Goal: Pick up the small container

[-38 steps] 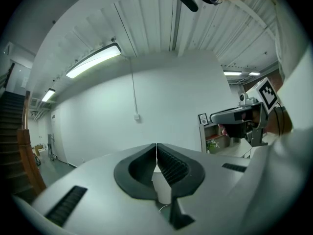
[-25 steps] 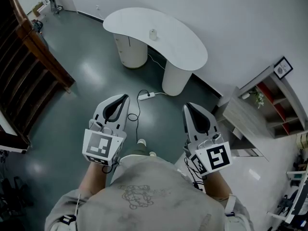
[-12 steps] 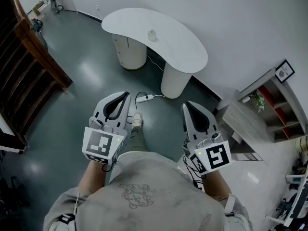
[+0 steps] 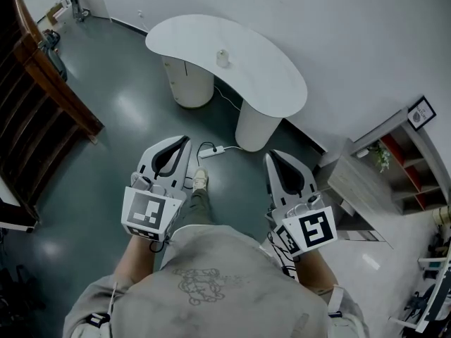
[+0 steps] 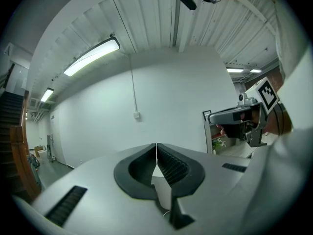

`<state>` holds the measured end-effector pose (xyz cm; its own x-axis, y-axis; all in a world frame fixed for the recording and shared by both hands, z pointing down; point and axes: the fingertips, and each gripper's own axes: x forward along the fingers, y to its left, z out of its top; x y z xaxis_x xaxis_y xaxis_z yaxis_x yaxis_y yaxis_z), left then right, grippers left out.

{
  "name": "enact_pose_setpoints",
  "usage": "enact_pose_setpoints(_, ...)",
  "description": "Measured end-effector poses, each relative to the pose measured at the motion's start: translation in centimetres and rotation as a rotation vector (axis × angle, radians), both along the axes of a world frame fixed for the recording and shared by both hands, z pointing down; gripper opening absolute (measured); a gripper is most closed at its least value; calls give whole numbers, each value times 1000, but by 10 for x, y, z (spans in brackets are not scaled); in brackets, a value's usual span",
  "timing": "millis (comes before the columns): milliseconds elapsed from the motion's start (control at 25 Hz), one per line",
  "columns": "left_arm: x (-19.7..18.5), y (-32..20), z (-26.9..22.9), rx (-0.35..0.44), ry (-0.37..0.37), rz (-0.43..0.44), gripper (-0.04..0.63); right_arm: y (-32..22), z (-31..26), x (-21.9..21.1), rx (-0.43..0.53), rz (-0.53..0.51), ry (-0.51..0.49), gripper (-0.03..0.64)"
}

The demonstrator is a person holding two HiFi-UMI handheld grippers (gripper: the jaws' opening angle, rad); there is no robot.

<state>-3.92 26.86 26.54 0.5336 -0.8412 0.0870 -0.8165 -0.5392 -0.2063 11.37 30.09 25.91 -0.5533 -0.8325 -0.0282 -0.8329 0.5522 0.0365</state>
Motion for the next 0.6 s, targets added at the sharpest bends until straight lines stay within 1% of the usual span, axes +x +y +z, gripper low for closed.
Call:
enact_pose_setpoints(360,-5,-82,7,-27,-8,41,19,-74,8,-7,-42,36,6,31)
enact_pose_setpoints(600,-21,-151,8,-59,-10,59,20,-141,10,-23,-84,54,12,31)
